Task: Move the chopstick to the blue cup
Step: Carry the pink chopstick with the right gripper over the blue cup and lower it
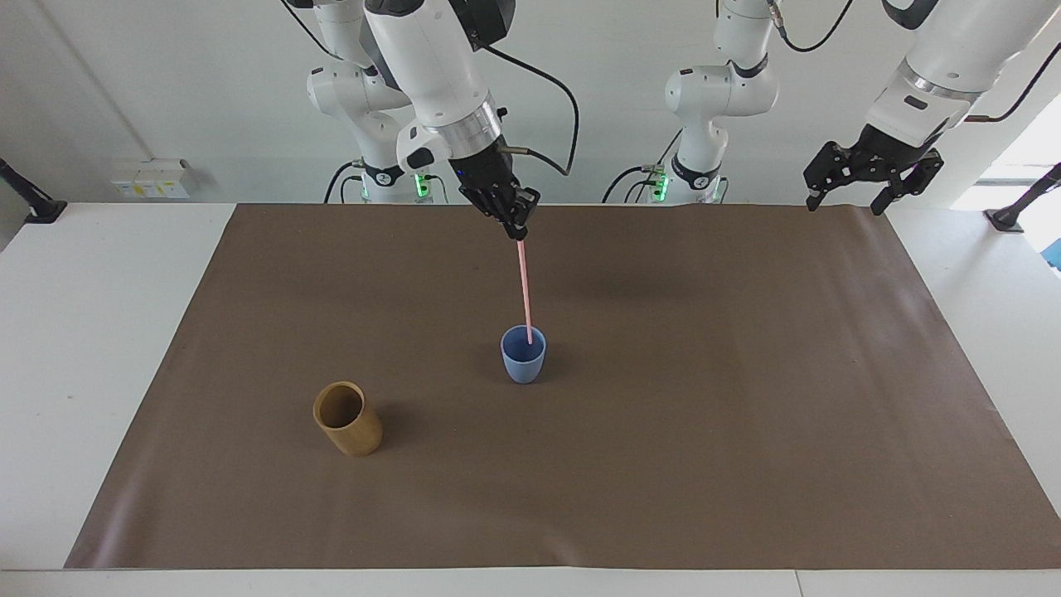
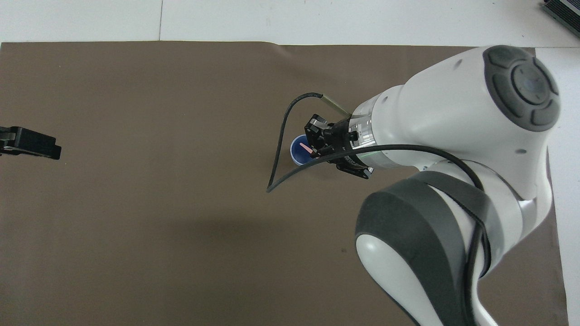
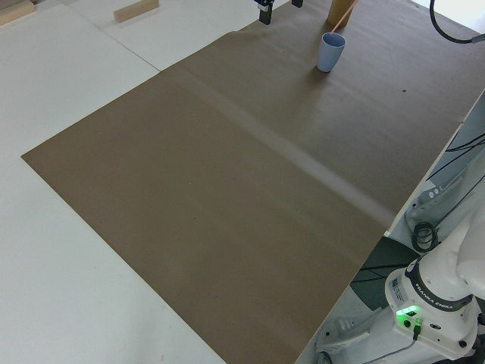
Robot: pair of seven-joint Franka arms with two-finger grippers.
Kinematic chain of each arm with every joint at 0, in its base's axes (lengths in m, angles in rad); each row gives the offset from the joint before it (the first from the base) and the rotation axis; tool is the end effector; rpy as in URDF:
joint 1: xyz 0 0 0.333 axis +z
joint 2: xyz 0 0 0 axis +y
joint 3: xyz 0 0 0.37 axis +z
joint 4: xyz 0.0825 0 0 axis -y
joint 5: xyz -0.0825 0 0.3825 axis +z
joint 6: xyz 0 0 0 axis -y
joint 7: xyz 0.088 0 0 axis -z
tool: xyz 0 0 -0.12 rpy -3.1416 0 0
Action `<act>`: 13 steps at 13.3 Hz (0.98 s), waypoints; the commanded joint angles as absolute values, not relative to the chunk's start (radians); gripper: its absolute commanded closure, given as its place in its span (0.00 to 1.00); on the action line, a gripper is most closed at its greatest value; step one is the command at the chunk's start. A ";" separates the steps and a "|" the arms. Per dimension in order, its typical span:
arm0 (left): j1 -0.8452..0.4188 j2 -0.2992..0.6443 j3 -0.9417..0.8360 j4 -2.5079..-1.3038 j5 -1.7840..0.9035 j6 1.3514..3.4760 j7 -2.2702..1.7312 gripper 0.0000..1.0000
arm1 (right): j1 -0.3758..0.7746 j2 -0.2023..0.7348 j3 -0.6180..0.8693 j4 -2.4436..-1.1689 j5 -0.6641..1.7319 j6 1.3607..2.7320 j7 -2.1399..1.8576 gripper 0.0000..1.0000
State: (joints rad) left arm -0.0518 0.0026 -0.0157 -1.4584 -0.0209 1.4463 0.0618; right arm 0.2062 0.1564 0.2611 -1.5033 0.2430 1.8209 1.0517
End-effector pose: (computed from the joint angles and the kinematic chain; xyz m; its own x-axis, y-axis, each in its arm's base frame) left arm 0.5394 -0.0392 0.7054 0.9912 -0.1315 -0.0134 -0.1312 -0.9911 0.0217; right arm 0.5606 0.2925 0.6363 0.8095 -0.5636 -0.1646 -0.5864 -0.7624 -0.2736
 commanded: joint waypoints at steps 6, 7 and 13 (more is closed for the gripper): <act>-0.041 -0.009 -0.018 -1.463 -0.034 1.431 0.067 0.00 | 0.192 0.210 0.262 -1.597 0.256 1.903 1.051 1.00; -0.041 -0.009 -0.018 -1.463 -0.034 1.431 0.067 0.00 | 0.187 0.210 0.261 -1.598 0.256 1.914 1.040 0.88; -0.041 -0.009 -0.018 -1.463 -0.034 1.431 0.067 0.00 | 0.179 0.210 0.256 -1.578 0.247 1.965 1.006 0.00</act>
